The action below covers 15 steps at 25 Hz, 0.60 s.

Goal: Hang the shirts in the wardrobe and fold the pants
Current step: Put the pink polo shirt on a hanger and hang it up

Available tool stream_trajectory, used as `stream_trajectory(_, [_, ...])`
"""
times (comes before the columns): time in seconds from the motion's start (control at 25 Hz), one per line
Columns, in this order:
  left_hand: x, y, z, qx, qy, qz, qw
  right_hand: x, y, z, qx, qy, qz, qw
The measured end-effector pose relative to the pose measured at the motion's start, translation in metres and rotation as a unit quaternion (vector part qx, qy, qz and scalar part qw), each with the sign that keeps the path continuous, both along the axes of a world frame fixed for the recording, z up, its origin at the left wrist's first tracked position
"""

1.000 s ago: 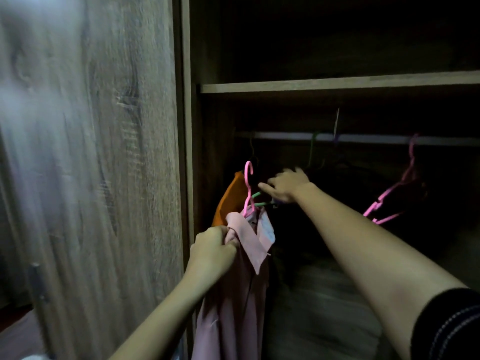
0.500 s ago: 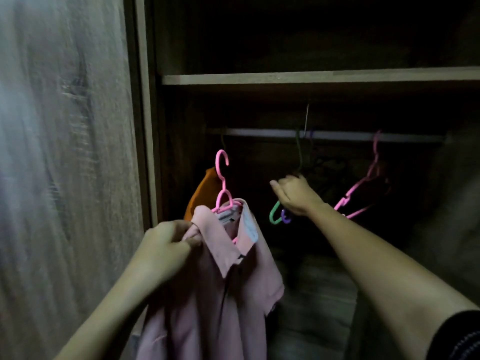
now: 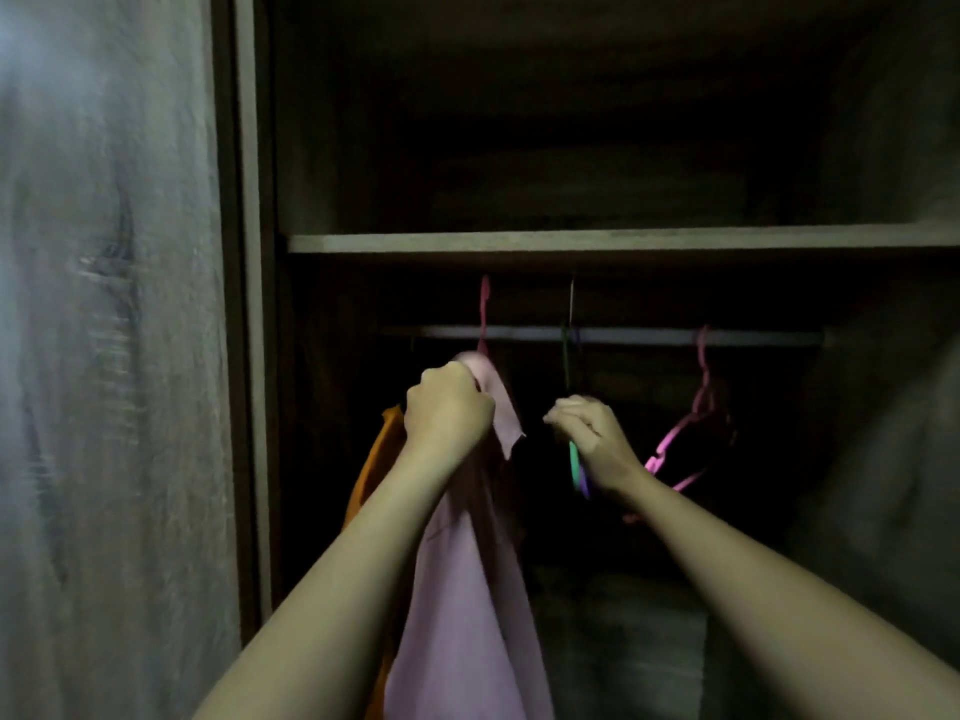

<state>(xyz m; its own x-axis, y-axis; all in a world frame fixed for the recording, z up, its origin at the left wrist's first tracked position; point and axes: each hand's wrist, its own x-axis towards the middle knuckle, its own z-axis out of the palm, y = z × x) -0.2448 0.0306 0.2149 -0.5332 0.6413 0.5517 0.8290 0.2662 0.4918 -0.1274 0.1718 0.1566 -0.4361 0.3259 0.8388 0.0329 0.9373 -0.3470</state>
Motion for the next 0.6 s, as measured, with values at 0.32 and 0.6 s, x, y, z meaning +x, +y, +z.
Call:
stream_trajectory(0.32, [0.009,0.046,-0.035,-0.049,-0.057,0.034,0.997,0.032,0.009,-0.001,-0.073,-0.027,0.072,0.994])
stream_trajectory(0.6, [0.007,0.042,-0.060,-0.034,-0.054,0.047,0.997,0.031,0.012,-0.006,-0.029,-0.040,0.078,0.996])
